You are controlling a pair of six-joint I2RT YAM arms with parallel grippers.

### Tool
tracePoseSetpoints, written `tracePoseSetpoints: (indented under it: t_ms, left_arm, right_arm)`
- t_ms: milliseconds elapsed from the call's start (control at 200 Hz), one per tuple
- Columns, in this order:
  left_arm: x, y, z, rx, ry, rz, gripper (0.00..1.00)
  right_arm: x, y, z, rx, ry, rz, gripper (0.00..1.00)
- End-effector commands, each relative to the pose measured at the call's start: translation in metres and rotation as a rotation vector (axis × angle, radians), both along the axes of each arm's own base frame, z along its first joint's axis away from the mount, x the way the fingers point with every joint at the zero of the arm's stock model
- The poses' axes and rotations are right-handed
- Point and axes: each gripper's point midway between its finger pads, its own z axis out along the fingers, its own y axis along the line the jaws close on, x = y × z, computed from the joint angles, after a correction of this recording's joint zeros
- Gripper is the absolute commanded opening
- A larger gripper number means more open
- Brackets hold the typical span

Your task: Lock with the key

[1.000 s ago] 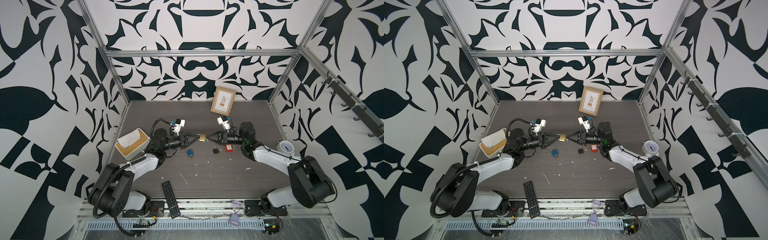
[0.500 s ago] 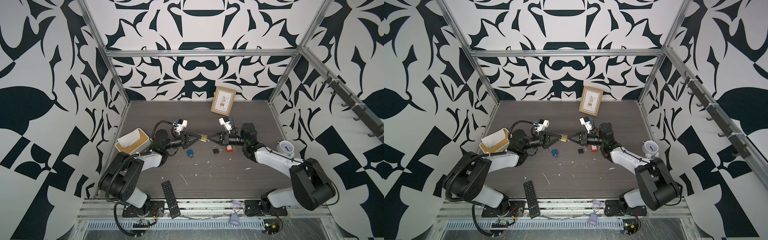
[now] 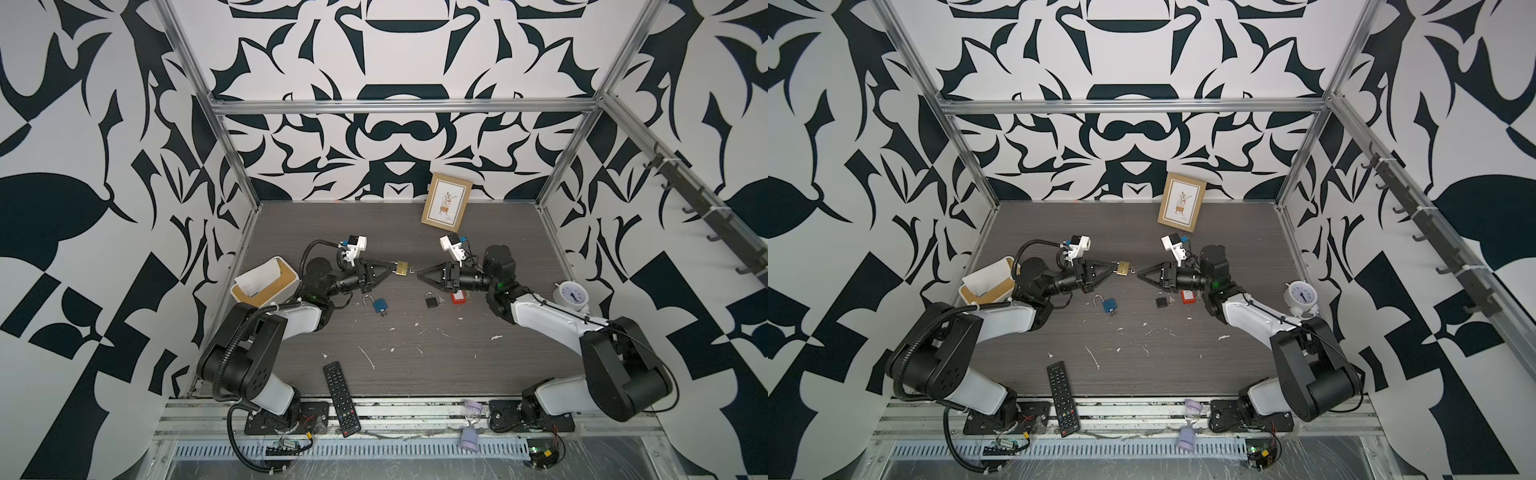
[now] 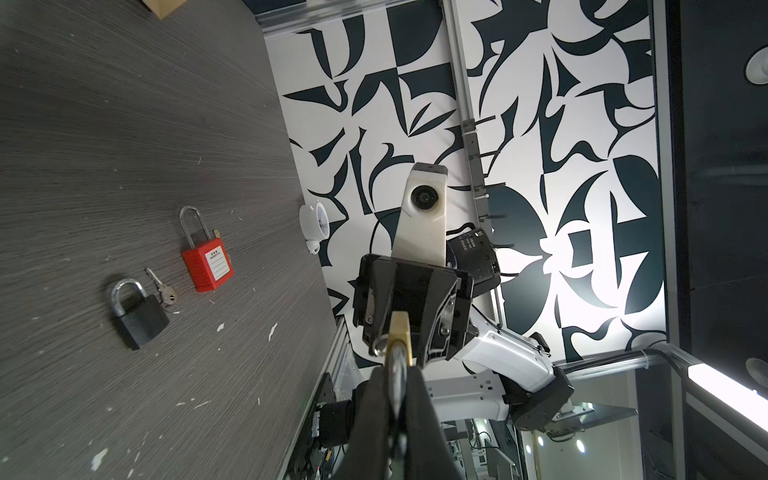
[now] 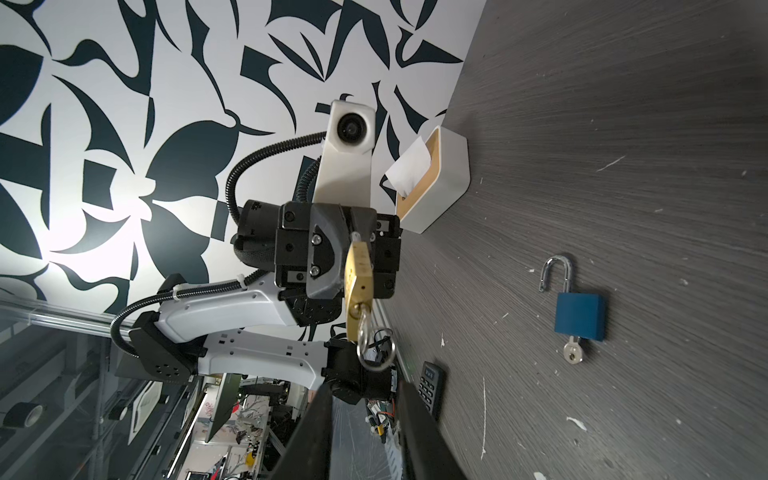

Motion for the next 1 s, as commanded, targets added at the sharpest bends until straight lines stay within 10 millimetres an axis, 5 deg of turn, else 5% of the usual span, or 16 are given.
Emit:
tracePoseSetpoints:
  t_ms: [0,995]
  left_arm:
    - [0.001,-0.004,0.023,-0.041,-0.078,-0.009,0.00]
    - [0.000,-0.010,0.021,-0.032,-0.083,-0.015,0.00]
  right_arm:
    - [0.009,0.004,0.025,0.035,-0.093,-0.002,0.31]
    - [0.011,0.015,0.029,0.085,-0.068,0.026,0.10]
